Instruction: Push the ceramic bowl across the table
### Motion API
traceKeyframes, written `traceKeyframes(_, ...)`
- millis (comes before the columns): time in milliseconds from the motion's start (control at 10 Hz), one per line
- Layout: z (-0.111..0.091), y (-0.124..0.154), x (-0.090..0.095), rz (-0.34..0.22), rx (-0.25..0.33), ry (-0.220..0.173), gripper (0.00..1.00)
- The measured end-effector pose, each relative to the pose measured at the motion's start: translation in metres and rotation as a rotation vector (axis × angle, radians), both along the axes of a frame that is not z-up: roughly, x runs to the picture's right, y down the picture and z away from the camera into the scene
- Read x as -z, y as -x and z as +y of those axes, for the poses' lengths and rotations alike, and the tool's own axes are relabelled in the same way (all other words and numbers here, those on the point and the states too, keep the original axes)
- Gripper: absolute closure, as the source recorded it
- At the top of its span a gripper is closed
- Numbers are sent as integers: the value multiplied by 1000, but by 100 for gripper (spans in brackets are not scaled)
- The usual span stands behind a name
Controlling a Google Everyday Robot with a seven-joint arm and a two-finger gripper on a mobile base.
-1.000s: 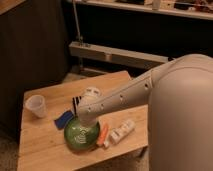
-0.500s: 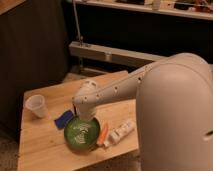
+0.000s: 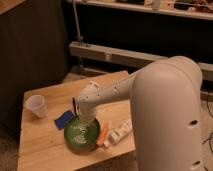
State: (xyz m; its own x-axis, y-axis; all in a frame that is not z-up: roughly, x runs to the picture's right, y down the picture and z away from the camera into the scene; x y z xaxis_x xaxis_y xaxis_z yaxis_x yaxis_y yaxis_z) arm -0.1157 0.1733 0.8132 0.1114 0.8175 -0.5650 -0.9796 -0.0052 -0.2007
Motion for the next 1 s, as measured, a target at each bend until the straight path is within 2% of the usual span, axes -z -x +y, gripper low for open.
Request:
traceKeyframes(500, 2, 14, -17, -26, 9, 22, 100)
traceKeyframes(1000, -5, 21, -32, -30, 23, 27, 100)
